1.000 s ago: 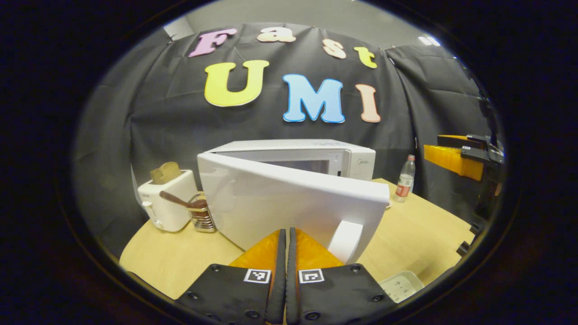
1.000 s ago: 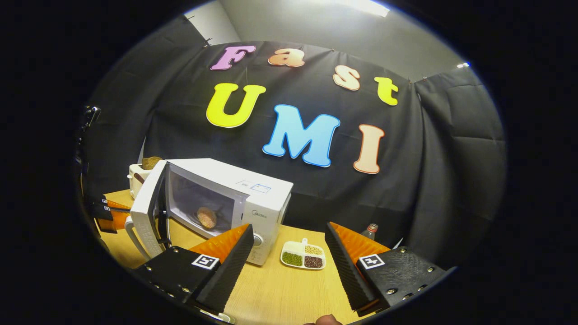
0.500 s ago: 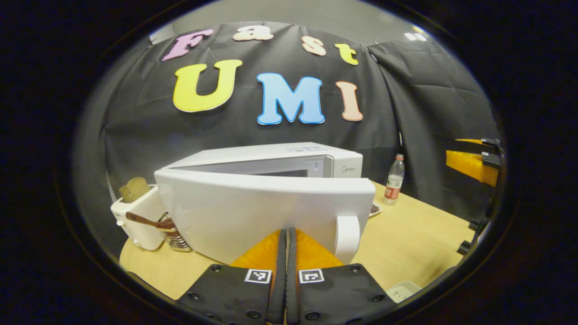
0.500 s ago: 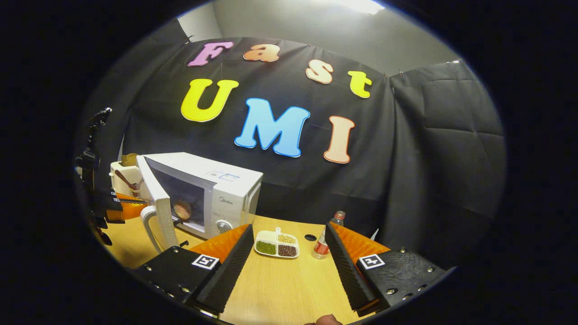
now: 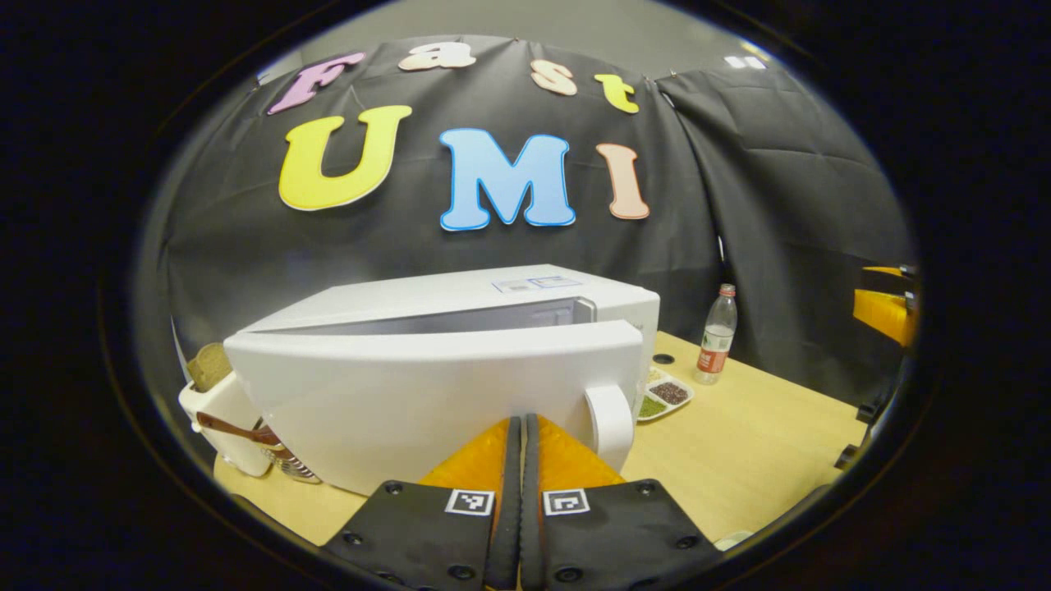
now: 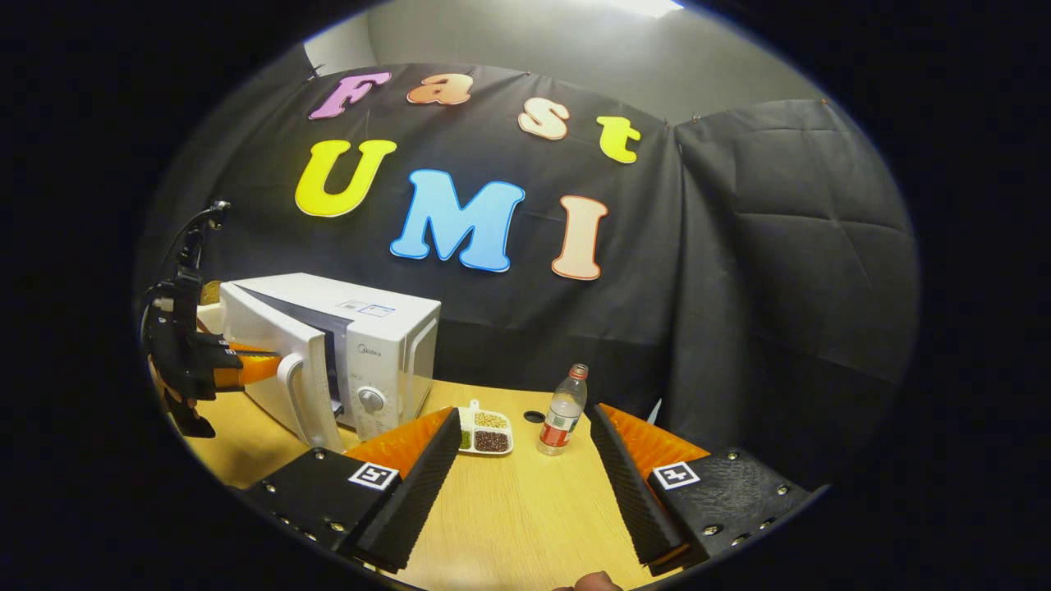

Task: Open the microwave oven with the left hand, put the food in, and close the microwave oven.

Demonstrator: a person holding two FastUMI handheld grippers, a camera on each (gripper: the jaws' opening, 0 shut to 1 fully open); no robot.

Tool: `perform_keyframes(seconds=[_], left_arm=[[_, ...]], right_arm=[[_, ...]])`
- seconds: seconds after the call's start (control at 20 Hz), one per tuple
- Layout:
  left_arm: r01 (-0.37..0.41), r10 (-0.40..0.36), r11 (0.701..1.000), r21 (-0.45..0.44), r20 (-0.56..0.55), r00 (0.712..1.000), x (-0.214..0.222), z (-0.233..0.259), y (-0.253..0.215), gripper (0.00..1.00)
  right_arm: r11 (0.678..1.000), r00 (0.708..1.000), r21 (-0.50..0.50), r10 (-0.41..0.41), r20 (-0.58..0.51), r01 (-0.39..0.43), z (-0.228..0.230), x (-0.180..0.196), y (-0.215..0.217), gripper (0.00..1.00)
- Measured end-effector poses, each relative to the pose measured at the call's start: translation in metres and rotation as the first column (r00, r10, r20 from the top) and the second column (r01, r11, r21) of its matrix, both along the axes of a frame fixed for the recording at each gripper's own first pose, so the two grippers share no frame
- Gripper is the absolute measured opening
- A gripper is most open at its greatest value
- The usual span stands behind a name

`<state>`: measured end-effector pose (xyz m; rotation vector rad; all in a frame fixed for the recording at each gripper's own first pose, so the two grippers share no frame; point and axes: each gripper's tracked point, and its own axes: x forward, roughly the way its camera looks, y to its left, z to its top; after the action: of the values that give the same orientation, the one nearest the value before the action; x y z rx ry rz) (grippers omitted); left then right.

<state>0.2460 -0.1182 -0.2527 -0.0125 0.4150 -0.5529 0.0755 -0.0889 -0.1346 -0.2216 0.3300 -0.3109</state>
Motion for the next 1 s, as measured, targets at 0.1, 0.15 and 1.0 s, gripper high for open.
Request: perform_keyframes(seconds=[0.1,0.15,1.0], left_arm=[[-0.006,0.006,1.000,-0.009,-0.005,1.000,0.005,-0.001,-0.004,0.08],[-0.011,0.011,1.000,-0.012,-0.009,1.000,0.008,-0.002,-0.007,0.08],[-0.112,0.111,0.993,-0.037,-0.023,0.994,0.052,-0.010,-0.013,0.08]], right_arm=[[1.000,1.000,0.003,-0.012,0.001,0.012,0.001,-0.003,-0.004,0.97],[1.000,1.000,0.005,-0.017,0.004,0.017,0.002,-0.005,-0.005,0.97],[0.999,0.999,-0.008,-0.041,0.002,0.041,0.006,-0.012,-0.028,0.97]])
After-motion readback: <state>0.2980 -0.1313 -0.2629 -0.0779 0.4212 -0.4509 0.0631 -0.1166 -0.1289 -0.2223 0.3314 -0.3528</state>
